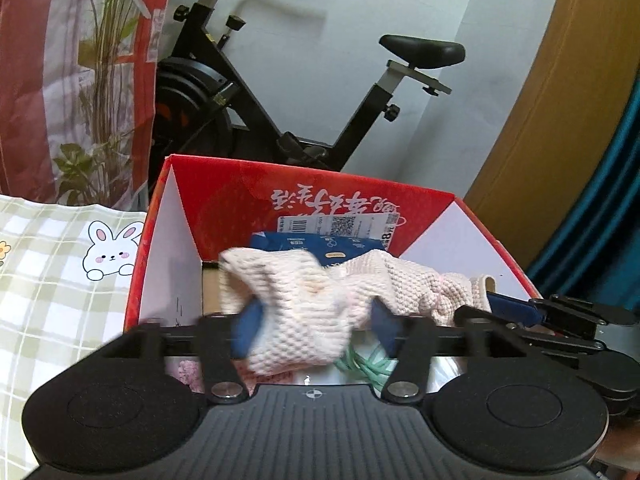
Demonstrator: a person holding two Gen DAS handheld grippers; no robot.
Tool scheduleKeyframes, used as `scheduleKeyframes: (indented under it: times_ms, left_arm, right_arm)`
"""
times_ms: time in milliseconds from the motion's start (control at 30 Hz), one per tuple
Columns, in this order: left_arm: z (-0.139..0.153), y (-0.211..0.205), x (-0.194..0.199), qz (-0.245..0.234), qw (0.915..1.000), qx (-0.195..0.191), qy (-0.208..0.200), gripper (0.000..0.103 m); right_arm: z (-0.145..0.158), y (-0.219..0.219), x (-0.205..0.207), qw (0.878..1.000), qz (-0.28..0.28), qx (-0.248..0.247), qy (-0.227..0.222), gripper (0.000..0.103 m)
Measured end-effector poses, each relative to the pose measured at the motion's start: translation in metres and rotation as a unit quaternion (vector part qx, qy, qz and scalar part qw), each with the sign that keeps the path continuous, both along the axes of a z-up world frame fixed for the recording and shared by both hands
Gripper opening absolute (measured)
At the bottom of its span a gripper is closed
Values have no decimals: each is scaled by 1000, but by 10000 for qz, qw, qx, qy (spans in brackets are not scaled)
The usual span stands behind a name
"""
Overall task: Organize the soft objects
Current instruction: 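Lower the cream cloth into the red box and open both grippers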
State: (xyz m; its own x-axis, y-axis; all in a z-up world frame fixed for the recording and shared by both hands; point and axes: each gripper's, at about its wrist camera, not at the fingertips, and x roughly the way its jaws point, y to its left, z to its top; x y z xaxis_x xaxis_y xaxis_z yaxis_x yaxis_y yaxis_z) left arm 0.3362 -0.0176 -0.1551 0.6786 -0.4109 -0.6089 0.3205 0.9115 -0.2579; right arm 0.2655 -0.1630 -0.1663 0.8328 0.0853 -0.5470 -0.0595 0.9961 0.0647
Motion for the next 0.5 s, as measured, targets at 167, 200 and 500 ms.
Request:
scheduleKeyframes:
  times_ms: [167, 200, 500]
  left_arm:
    - [12, -3, -15, -101, 9993, 197, -309, 97]
    - [16, -2, -21, -171, 9987, 232, -411, 97]
    - [29, 7, -70, -188, 9963, 485, -686, 102]
  right_arm:
    - [5, -2, -14, 9999, -5, 63, -93, 47]
    - [7, -2, -17, 9999, 12, 95, -136, 53]
    - [22, -14, -70, 9976, 238, 319, -574, 96]
